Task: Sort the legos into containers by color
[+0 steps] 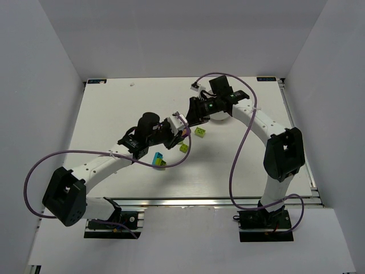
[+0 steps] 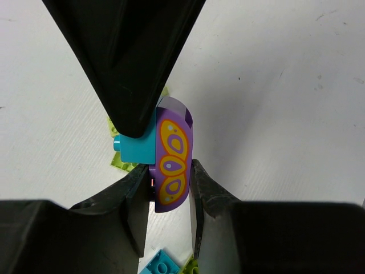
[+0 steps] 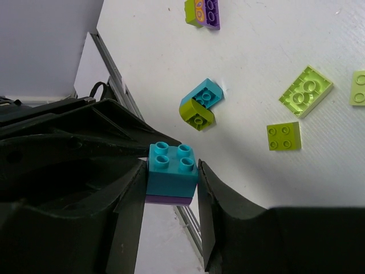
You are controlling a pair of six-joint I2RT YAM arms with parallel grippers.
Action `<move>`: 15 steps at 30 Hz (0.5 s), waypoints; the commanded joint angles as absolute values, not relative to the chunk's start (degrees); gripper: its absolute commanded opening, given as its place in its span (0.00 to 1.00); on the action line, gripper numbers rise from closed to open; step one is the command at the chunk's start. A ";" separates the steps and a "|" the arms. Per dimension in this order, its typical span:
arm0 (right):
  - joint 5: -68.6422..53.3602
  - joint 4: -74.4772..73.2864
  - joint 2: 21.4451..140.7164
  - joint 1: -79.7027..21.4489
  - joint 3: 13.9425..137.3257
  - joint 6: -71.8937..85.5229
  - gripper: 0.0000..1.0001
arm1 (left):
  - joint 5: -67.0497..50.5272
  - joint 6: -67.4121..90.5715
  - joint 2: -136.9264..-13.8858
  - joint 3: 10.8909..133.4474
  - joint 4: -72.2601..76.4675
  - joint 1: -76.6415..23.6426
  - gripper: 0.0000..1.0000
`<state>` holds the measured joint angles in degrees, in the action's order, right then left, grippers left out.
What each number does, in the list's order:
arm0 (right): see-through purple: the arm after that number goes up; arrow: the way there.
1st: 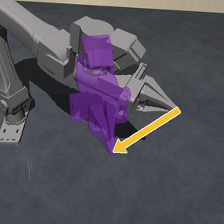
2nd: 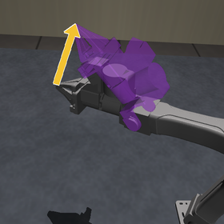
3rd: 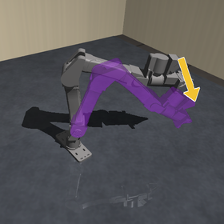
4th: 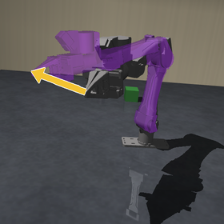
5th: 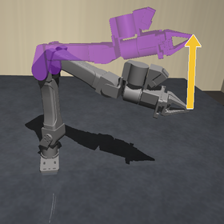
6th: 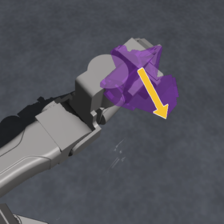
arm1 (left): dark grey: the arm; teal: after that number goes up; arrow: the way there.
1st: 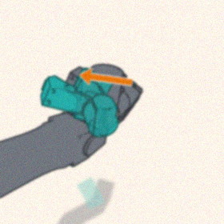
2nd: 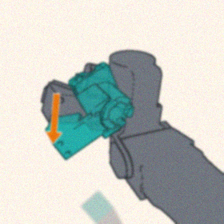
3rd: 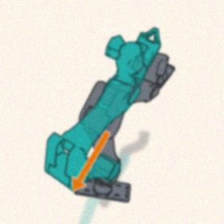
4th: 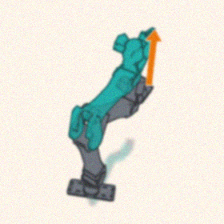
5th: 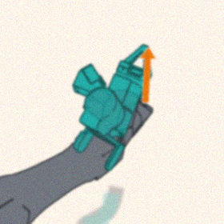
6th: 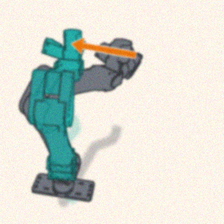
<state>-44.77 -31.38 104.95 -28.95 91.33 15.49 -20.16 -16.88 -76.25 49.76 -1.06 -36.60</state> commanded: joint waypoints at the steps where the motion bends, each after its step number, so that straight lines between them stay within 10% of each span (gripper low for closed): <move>1: -48.34 -26.55 104.24 -27.43 95.79 16.87 0.00 | -21.27 -16.00 -73.74 48.87 -0.44 -36.91 0.03; 15: -44.22 -16.27 108.55 -15.83 101.17 21.61 0.00 | -22.24 -13.18 -72.51 45.79 3.16 -36.91 0.02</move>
<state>-49.06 -25.39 109.36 -21.96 98.83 19.55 -19.75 -14.28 -74.26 47.07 6.26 -36.53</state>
